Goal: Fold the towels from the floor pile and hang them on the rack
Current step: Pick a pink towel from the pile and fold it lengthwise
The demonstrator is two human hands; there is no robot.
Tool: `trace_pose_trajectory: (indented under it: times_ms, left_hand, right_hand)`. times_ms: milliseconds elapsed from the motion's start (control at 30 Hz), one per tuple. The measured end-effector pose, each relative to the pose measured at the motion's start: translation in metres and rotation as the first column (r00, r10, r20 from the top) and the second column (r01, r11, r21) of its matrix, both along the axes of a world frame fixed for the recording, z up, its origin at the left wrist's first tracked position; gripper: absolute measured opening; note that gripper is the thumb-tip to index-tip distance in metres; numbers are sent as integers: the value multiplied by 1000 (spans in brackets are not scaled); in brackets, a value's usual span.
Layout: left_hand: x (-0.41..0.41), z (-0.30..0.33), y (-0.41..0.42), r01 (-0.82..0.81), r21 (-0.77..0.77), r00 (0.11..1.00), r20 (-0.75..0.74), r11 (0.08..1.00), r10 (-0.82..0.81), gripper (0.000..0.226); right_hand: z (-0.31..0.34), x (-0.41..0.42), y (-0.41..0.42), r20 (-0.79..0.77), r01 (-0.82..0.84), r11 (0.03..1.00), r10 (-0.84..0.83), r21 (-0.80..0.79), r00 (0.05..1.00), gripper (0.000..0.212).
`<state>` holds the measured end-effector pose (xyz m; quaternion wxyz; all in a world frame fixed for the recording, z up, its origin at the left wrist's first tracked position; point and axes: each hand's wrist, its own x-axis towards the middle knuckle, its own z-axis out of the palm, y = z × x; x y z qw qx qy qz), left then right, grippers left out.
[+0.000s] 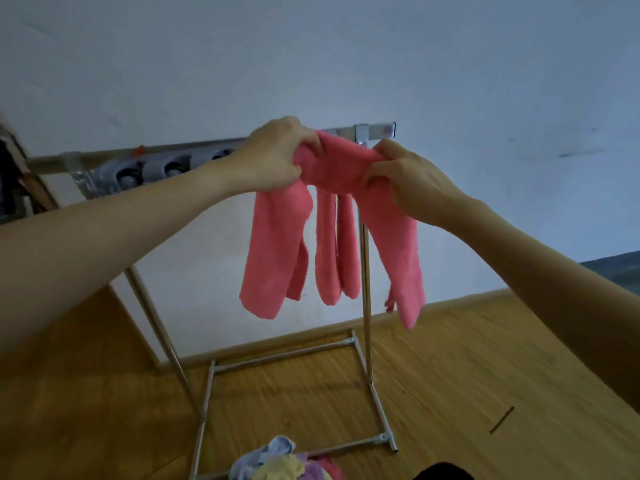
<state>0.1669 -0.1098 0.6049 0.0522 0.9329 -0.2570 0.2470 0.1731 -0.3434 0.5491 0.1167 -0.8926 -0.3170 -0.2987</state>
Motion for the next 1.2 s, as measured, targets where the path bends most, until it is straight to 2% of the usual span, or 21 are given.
trace_pose_trajectory:
  times_ms: [67, 200, 300, 400, 500, 700, 867, 1033, 1100, 1200]
  left_hand:
    - [7, 3, -5, -41, 15, 996, 74, 999, 40, 47]
    - [15, 0, -15, -137, -61, 952, 266, 989, 149, 51]
    - [23, -8, -20, -189, -81, 923, 324, 979, 206, 54]
    - [34, -16, -26, -253, -57, 895, 367, 966, 256, 55]
    - [43, -22, -35, -288, -58, 873, 394, 956, 287, 50]
    - [56, -43, -51, -262, -96, 866, 417, 960, 277, 42]
    - [63, -72, -45, -271, -76, 849, 450, 959, 276, 54]
    - [73, -104, -32, -333, 22, 834, 474, 943, 283, 73]
    - [75, -117, -26, -303, 29, 852, 455, 953, 257, 72]
    - [76, -137, -17, -172, -26, 876, 454, 985, 165, 60]
  right_hand:
    - [11, 12, -3, 48, 9, 999, -12, 54, 999, 48]
    - [28, 32, -4, 145, -5, 993, -12, 119, 989, 41]
    - [34, 46, -1, 171, 35, 995, -50, 88, 984, 36]
    - [30, 59, 6, 200, 167, 986, -164, 2, 966, 29]
    - [19, 70, 13, 227, 227, 974, -226, 21, 947, 26]
    - [-14, 77, 22, 210, 222, 967, -244, 124, 947, 27]
    - [-37, 81, 26, 208, 179, 976, -201, 123, 957, 38]
    - [-69, 92, 24, 168, 103, 993, -111, 54, 979, 44]
    - [-82, 95, 21, 163, 63, 997, -71, 51, 984, 48]
    - [-99, 97, 20, 184, -12, 988, -16, 151, 983, 46]
